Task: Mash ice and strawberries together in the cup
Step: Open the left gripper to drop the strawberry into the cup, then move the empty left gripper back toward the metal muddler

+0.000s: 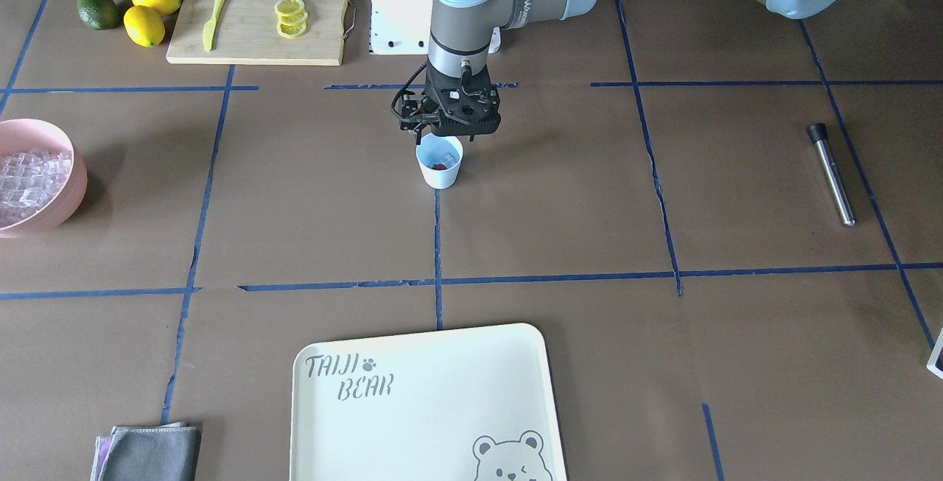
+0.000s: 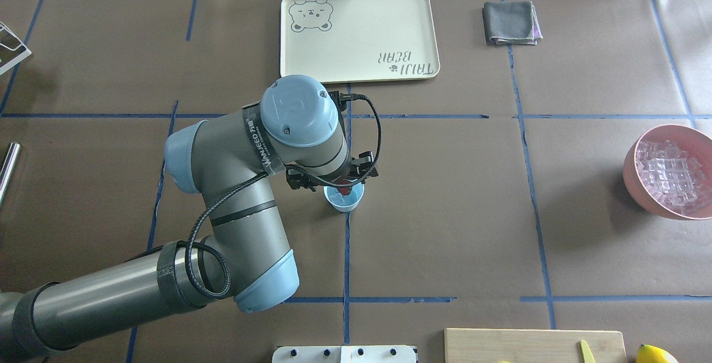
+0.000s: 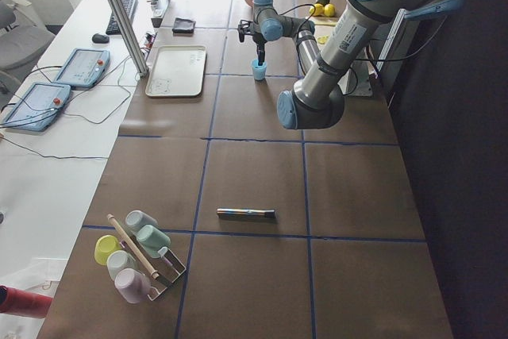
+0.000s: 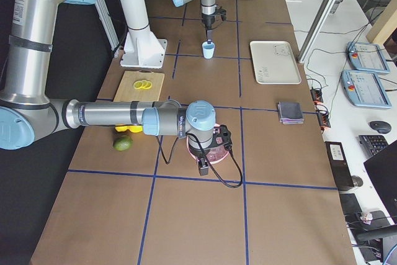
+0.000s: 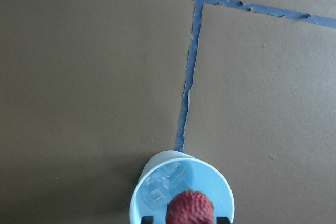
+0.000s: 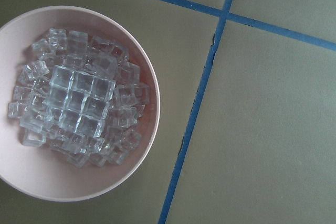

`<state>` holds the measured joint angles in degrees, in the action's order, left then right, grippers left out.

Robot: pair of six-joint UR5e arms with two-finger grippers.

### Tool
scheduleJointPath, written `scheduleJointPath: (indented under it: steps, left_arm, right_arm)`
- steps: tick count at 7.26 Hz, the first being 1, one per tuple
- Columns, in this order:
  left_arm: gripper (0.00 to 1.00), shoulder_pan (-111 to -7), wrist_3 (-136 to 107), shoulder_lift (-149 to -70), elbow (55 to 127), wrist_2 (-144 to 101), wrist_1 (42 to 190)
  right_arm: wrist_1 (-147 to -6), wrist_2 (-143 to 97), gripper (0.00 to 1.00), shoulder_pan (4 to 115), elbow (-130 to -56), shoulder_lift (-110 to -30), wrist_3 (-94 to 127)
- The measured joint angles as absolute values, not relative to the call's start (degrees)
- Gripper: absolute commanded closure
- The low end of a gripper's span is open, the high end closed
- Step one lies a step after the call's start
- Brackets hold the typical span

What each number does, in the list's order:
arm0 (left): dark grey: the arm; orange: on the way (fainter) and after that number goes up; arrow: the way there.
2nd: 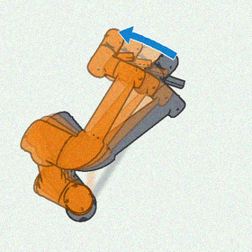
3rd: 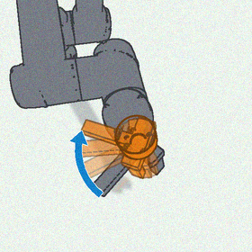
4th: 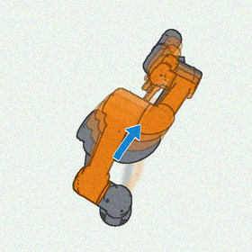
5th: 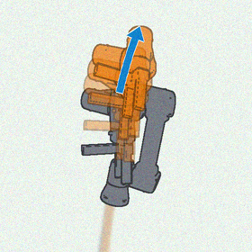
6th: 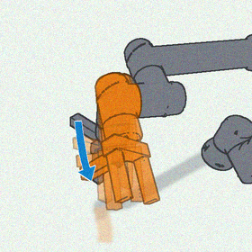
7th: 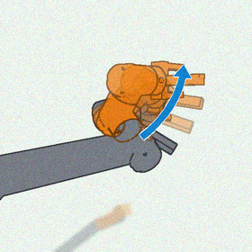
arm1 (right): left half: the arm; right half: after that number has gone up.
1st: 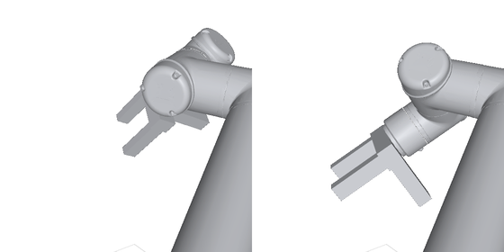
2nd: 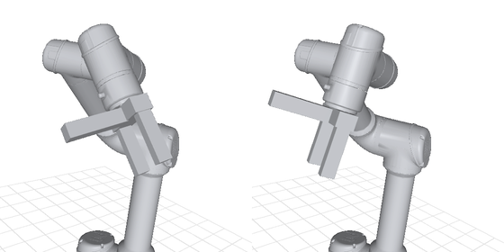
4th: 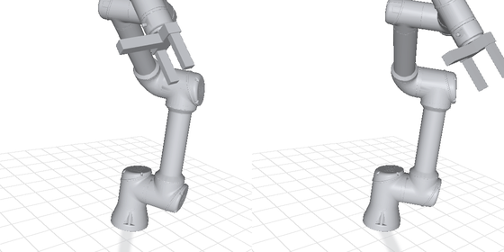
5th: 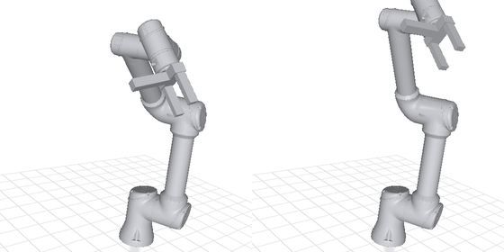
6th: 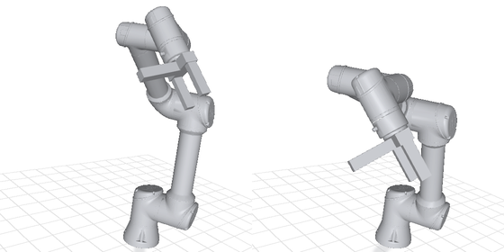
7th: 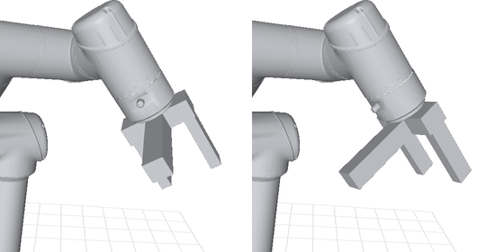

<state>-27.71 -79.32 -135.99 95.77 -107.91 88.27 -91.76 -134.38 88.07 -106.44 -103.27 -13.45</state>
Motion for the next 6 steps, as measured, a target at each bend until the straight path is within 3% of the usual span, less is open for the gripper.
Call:
scheduleJointPath:
  steps: [2, 6]
  left_arm:
    - [0.0, -31.6, -70.6, -130.0, 99.7, -111.4, 88.0]
    - [0.0, -52.1, -36.7, -108.6, 108.3, -125.4, 88.1]
  right_arm:
    - [-91.8, -134.4, 0.01, 88.1, -106.4, -103.2, -13.4]
    - [-91.7, -134.4, 0.0, 88.0, -106.6, -103.1, -13.5]
